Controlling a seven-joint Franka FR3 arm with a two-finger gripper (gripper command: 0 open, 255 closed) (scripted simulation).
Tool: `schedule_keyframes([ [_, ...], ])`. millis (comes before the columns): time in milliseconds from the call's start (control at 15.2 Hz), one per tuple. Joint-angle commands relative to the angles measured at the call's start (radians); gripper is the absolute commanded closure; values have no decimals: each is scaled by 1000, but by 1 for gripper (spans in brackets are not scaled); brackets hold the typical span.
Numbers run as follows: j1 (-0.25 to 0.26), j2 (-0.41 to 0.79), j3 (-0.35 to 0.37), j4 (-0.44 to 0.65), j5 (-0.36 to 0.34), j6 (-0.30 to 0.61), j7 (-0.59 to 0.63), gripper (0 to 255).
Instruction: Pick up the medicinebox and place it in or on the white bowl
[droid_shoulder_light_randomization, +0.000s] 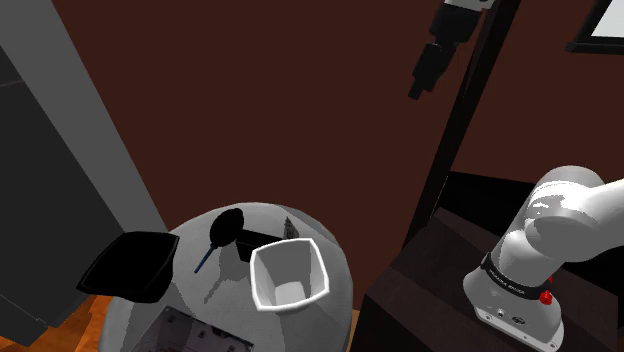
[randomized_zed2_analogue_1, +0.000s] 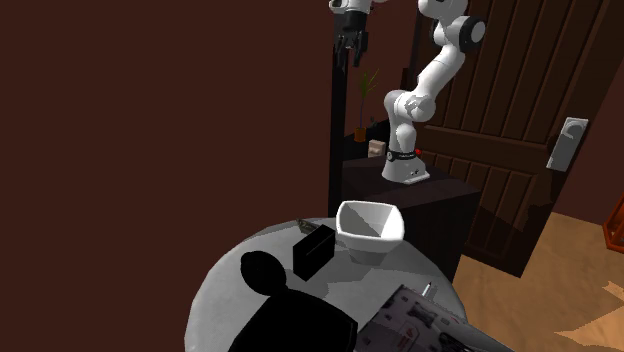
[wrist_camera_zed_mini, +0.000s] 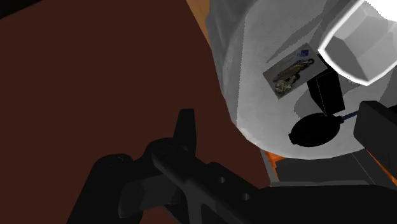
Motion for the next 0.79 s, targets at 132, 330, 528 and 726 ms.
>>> schedule_keyframes([
  [132,8,34,28,-24,11,53,14,0],
  [330,19,93,70,-52,25,132,35,0],
  [528,28,162,112,-70,35,211,57,0],
  [726,36,241,155,-77,40,288,80,0],
])
